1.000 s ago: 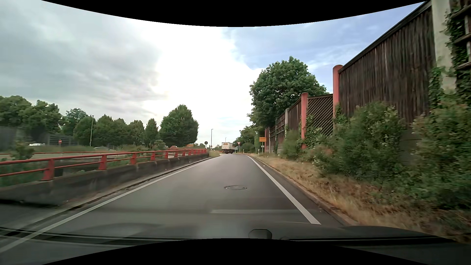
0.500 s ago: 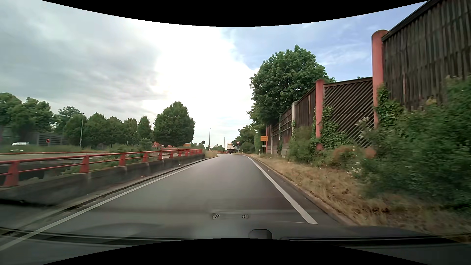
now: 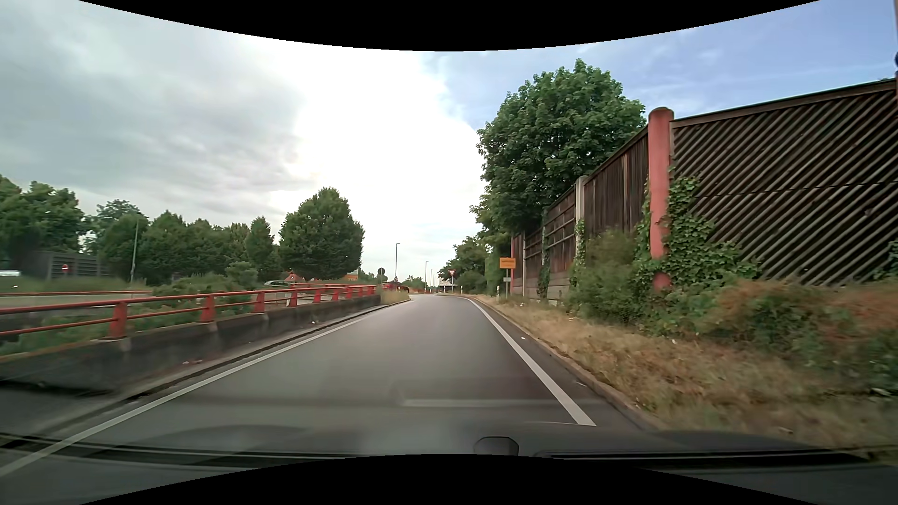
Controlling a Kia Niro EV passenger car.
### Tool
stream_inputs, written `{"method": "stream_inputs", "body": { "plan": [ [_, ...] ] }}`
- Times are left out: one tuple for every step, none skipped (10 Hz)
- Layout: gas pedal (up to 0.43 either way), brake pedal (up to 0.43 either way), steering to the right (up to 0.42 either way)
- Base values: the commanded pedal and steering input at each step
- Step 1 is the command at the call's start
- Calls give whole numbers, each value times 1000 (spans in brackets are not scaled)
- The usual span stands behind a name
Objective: Follow the waypoints while adhering to traffic rules and regulations
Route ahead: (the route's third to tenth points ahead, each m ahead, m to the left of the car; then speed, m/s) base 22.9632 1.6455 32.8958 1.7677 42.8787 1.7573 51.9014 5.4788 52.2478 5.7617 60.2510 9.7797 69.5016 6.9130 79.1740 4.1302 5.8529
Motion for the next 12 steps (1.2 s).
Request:
{"method": "stream_inputs", "body": {
  "plan": [
    [138,0,4],
    [138,0,4],
    [138,0,4],
    [138,0,4],
    [138,0,0],
    [138,0,-2],
    [138,0,-4],
    [138,0,-5],
    [138,0,-6],
    [138,0,-7],
    [138,0,-8],
    [138,0,-9]
  ]
}}
